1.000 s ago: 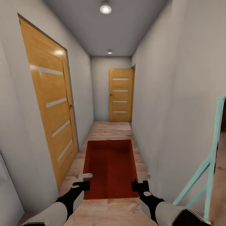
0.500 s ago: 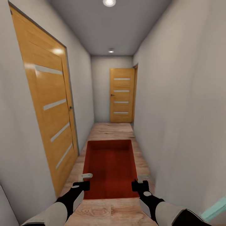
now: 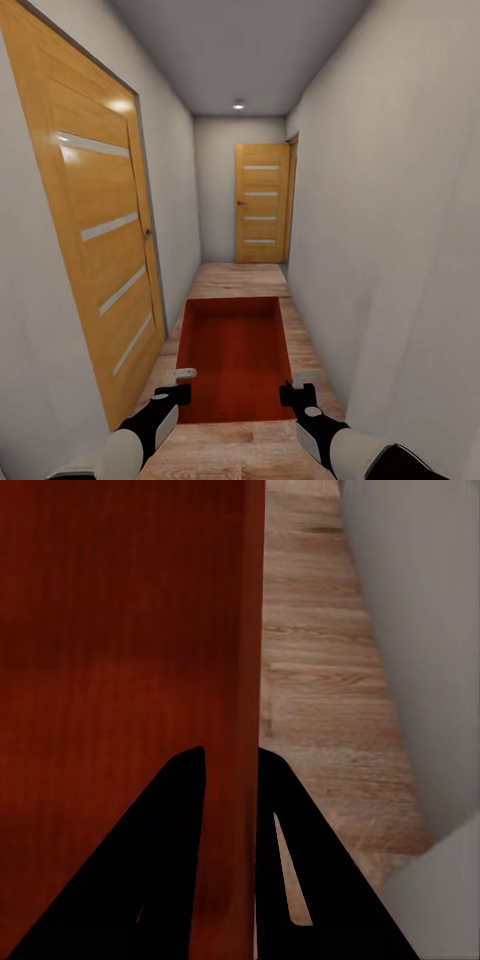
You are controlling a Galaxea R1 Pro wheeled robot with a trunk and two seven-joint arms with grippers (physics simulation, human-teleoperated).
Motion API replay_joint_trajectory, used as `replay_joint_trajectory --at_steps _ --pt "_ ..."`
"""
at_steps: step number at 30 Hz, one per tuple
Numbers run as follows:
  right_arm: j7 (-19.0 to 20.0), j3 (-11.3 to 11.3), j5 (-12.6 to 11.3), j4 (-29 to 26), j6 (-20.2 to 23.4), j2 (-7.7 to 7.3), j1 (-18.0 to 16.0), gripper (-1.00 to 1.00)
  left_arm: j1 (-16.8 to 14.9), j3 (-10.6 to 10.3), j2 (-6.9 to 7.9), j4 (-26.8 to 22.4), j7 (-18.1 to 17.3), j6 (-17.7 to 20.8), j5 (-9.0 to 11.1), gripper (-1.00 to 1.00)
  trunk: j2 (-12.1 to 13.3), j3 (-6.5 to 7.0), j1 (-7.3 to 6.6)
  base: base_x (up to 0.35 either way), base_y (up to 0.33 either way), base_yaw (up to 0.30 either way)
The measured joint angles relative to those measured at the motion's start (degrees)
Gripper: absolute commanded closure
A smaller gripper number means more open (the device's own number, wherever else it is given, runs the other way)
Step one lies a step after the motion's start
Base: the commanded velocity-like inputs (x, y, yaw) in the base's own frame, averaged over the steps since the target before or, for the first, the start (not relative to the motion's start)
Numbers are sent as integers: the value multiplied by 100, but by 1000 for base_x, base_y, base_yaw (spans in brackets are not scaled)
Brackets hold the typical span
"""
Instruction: Move the two storage containers from the living room to the garage. In the garage, place one container on the floor and stack the other container on top of it (either order is fine).
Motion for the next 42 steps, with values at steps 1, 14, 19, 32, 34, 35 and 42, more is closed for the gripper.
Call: replay_joint_trajectory --at_steps 1,14,19,32,34,35,42 --pt "1 3 -3 1 1 0 0 100 0 6 -1 2 0 0 -5 100 0 0 0 320 88 0" --pt "5 -6 6 7 0 0 1 100 0 16 -3 12 1 -1 -12 100 0 0 0 321 84 0" --pt "-5 -11 10 10 -7 6 1 100 -2 -49 9 13 -2 -1 48 100 0 0 0 321 78 0" --pt "-8 -2 -5 5 -13 8 1 100 -1 -69 14 -2 -5 0 56 100 0 0 0 321 70 0" --pt "-9 4 -12 6 -14 8 1 100 -1 -69 14 -1 -5 0 54 100 0 0 0 321 25 0" --pt "-10 8 -17 6 -14 8 1 100 -1 -69 14 -1 -5 0 55 100 -1 0 0 321 32 0" --pt "-7 16 -22 8 -10 8 1 100 -1 -25 9 5 -9 -1 14 100 0 0 0 321 39 0"
